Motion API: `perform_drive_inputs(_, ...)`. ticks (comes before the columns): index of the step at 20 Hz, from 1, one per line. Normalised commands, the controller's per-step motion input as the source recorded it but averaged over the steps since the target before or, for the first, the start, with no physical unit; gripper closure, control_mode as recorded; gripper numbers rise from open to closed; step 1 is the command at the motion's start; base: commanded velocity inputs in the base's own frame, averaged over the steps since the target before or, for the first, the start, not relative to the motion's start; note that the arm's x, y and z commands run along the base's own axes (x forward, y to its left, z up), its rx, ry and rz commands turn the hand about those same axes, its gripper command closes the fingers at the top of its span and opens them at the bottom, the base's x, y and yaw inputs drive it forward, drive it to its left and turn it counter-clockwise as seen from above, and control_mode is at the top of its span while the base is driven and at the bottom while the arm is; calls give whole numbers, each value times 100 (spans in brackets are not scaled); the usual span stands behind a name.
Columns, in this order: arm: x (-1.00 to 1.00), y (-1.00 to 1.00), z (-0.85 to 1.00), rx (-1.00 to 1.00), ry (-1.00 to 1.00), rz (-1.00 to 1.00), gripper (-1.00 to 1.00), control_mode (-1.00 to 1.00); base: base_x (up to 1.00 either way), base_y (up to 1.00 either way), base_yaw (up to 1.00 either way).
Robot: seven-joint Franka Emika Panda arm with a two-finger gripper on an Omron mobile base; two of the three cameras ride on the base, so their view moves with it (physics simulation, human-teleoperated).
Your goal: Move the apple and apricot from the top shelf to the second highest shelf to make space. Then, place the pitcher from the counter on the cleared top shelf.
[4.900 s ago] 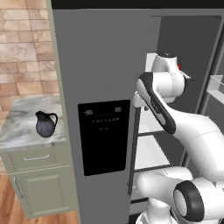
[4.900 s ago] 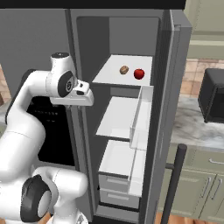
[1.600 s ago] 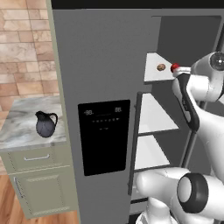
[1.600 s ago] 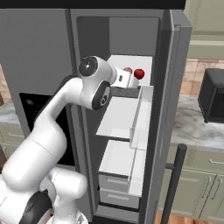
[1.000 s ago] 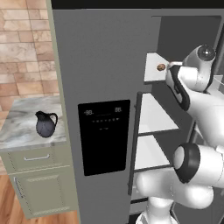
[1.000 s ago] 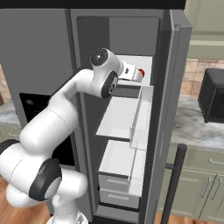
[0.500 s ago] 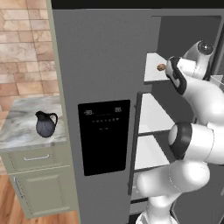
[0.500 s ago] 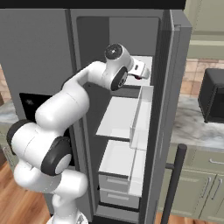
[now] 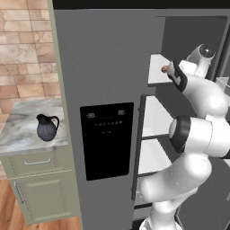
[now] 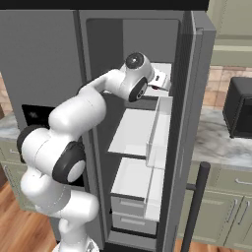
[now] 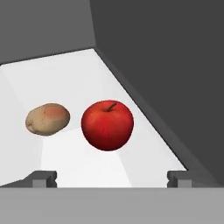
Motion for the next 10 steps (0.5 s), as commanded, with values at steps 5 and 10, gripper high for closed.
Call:
perform_drive_inputs(5,35,0,-33,0,0,0,-100,-100,0,0,0)
perform_drive_inputs(10,35,-2,-9,0,1,0,-100,-100,0,0,0)
